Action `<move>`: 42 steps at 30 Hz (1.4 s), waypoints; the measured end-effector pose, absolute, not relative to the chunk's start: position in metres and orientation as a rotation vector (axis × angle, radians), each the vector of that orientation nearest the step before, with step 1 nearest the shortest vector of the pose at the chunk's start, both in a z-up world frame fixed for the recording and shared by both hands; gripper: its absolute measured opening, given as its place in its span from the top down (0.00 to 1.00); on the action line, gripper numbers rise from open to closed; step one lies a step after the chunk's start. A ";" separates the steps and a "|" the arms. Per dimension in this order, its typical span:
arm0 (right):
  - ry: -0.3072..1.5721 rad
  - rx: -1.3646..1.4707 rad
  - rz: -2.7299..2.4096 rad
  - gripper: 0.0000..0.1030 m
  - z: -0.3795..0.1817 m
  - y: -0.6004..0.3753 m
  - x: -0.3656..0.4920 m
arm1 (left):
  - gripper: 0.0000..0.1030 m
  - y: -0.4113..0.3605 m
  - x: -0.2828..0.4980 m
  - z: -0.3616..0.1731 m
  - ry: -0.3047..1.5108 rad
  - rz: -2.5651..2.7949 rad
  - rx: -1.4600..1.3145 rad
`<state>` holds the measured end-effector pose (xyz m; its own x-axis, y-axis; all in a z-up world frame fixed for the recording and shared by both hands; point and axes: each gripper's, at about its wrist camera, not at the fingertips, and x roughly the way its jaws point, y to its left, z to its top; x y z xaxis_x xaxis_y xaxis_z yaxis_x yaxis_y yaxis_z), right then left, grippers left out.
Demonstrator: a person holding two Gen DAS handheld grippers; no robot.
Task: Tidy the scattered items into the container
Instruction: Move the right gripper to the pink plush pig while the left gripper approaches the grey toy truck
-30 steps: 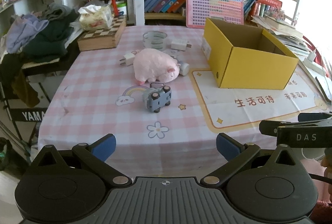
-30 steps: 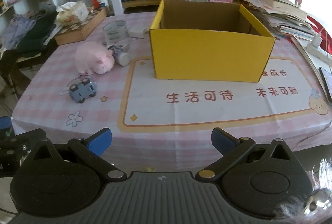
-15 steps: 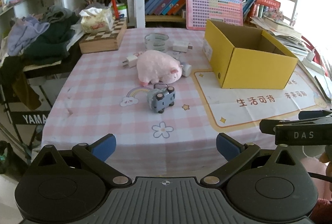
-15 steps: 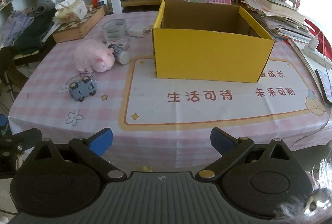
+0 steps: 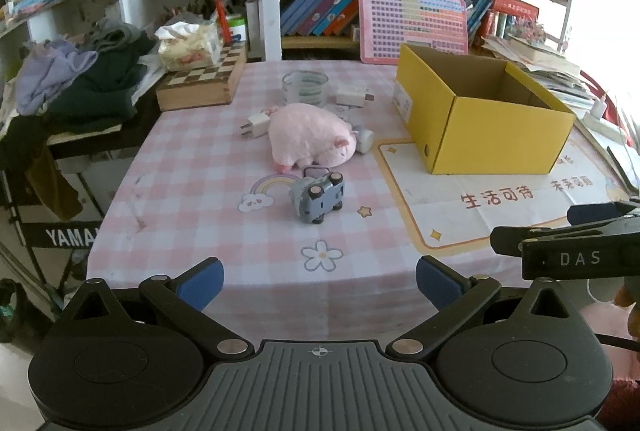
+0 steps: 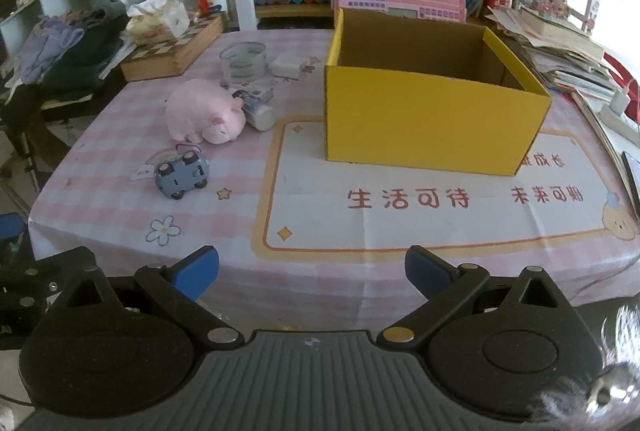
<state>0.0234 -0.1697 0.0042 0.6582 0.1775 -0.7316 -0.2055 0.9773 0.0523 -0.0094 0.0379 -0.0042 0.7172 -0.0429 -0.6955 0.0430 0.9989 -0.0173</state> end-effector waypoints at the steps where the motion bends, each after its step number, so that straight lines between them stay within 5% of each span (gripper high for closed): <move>1: 0.819 -0.038 0.224 0.02 0.005 -0.169 0.024 | 0.00 0.037 -0.009 -0.004 0.769 -0.049 0.002; 15: 0.801 -0.061 0.299 0.19 0.006 -0.167 0.039 | 0.00 0.028 0.002 -0.009 0.779 -0.048 0.002; 42: 0.729 -0.221 0.575 0.20 0.016 -0.131 0.135 | 0.06 0.022 0.065 -0.025 0.780 0.048 -0.044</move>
<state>0.1350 -0.1309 0.0162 0.6005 0.4173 -0.6821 -0.5663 0.8242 0.0057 0.0655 0.0216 -0.0249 0.7099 0.0274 -0.7038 -0.0599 0.9980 -0.0216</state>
